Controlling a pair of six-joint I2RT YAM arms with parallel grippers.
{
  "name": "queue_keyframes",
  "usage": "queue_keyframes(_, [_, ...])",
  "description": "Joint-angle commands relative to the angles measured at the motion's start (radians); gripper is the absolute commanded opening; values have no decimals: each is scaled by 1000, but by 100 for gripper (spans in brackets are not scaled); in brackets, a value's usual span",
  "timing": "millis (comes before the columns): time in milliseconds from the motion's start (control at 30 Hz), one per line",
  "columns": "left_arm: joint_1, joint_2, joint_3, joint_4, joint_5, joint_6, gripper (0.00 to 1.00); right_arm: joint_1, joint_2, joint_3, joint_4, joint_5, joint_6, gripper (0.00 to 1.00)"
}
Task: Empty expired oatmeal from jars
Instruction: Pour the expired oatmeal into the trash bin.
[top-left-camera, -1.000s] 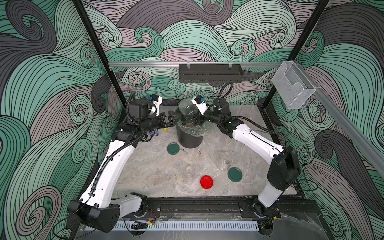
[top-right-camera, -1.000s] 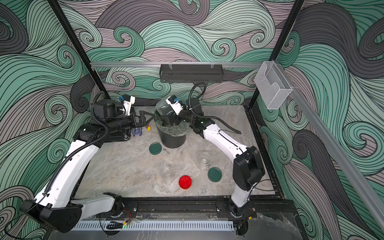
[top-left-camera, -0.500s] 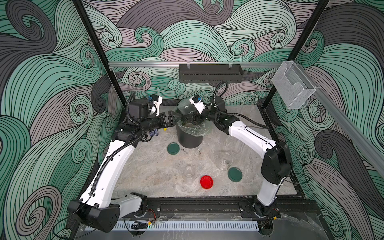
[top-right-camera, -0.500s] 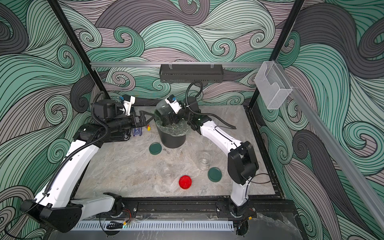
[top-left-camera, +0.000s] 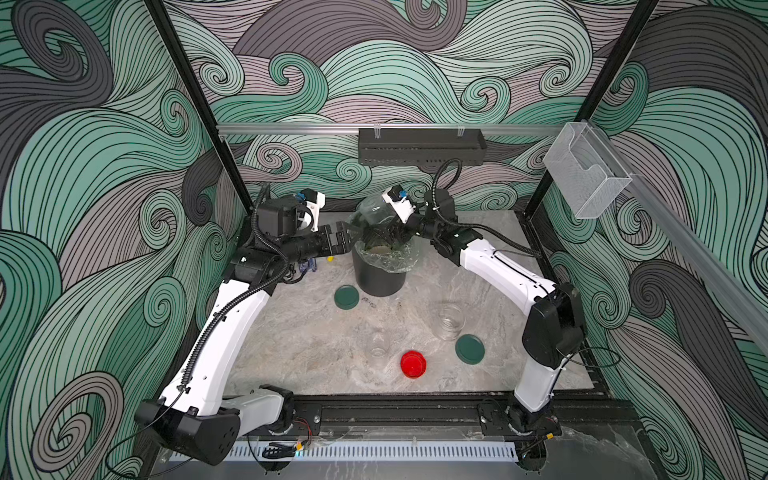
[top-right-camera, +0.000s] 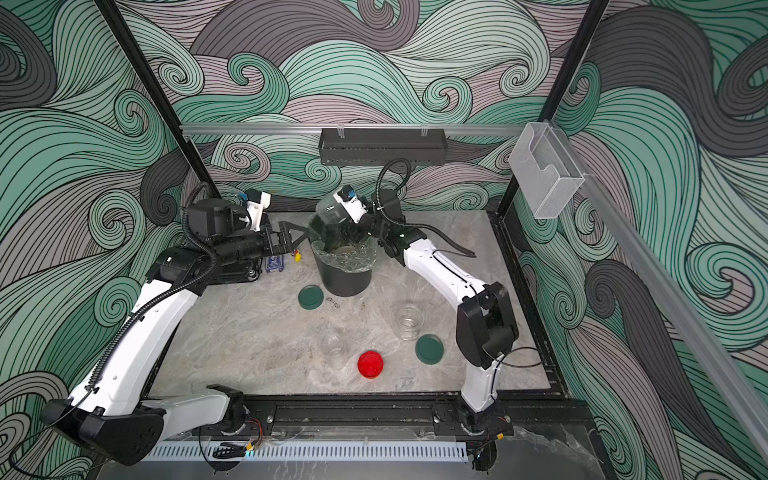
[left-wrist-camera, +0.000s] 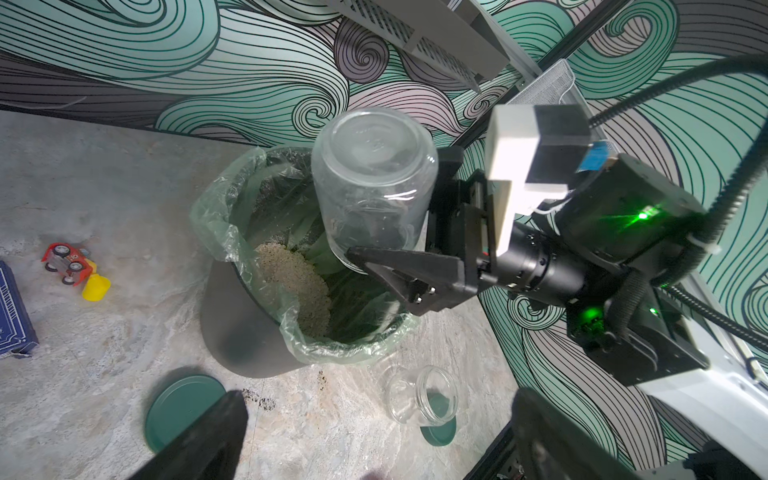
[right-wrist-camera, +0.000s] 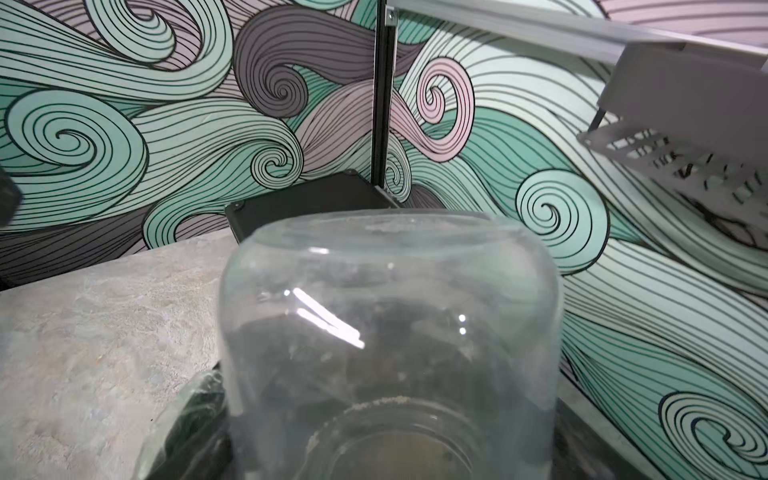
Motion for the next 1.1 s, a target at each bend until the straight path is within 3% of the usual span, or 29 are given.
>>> queue_keyframes(0, [11, -27, 23, 4, 6, 8, 99, 4, -82, 34, 73, -33, 23, 26])
queue_keyframes(200, [13, -27, 37, 5, 2, 9, 99, 9, -161, 14, 78, -46, 12, 27])
queue_keyframes(433, [13, -8, 33, 6, 34, 9, 99, -13, -44, -23, 68, -69, 11, 26])
queue_keyframes(533, [13, 0, 32, 18, 63, 11, 99, -13, -66, -33, 85, -104, 14, 27])
queue_keyframes(700, [13, 29, 29, 111, 174, -28, 99, -15, -106, 4, 66, -113, -9, 28])
queue_keyframes(933, [9, 73, 83, 177, 192, -58, 99, -14, -158, -12, 98, -164, 26, 28])
queue_keyframes(1067, [-20, 64, 64, 266, 169, -2, 99, -7, -187, -32, 117, -186, 45, 28])
